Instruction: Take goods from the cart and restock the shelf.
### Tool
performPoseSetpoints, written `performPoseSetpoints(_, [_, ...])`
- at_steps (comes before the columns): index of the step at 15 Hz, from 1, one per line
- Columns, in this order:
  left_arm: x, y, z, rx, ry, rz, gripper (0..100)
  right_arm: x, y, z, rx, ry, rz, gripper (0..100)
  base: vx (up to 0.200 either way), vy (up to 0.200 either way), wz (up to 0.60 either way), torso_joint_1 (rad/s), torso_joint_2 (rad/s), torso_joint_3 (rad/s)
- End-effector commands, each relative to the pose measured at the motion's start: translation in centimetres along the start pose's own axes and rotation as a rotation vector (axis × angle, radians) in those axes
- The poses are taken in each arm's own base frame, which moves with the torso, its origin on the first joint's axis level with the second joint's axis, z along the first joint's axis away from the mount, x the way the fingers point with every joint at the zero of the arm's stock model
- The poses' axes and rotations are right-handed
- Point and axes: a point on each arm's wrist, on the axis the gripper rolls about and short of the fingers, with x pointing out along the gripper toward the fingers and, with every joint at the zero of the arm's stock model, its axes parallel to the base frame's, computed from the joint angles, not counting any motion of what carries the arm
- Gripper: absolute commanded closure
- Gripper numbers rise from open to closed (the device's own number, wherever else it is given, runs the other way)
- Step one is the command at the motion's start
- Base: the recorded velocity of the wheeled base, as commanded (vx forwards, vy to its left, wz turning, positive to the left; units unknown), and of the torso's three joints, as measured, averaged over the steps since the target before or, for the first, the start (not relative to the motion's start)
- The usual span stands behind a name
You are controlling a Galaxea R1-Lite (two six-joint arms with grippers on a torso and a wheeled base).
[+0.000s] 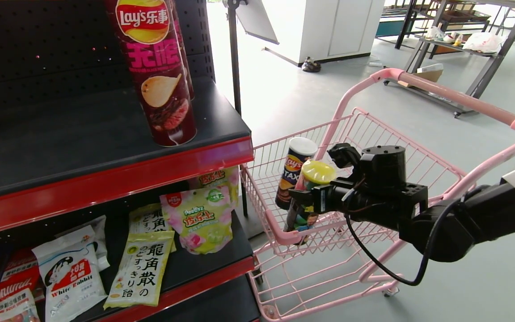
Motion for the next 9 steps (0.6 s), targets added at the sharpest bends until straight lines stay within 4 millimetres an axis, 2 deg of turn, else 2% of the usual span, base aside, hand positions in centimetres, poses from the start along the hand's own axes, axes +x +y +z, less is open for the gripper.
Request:
performPoseSetpoints(1, [0.0,0.0,0.0,0.0,0.001,0.0,0,1.0,-0.3,-1.0,0.007,0.03,-0.019,100,0.0,0.0,0.0,0.0,0.0,0.0])
performPoseSetpoints(4, [0.0,0.0,0.0,0.0,0.001,0.0,0,0.8,-0.4,-0.9,0.017,0.028,-0.02,100,0.0,0.0,0.0,0.0,0.0,0.0])
performPoseSetpoints(6, [0.0,0.0,0.0,0.0,0.001,0.0,0,0.0,-0.2,-0.4,0.014,0.011,-0.019,100,0.0,0.0,0.0,0.0,0.0,0.0])
performPoseSetpoints(7, [0.0,0.0,0.0,0.0,0.001,0.0,0,-0.8,-0.1,0.0,0.01,-0.001,-0.021,100,0.0,0.0,0.0,0.0,0.0,0.0])
performPoseSetpoints(9, [0.0,0.0,0.0,0.0,0.001,0.0,0,-4.6,0.4,1.8,-0.001,-0.073,-0.045,100,0.0,0.0,0.0,0.0,0.0,0.0])
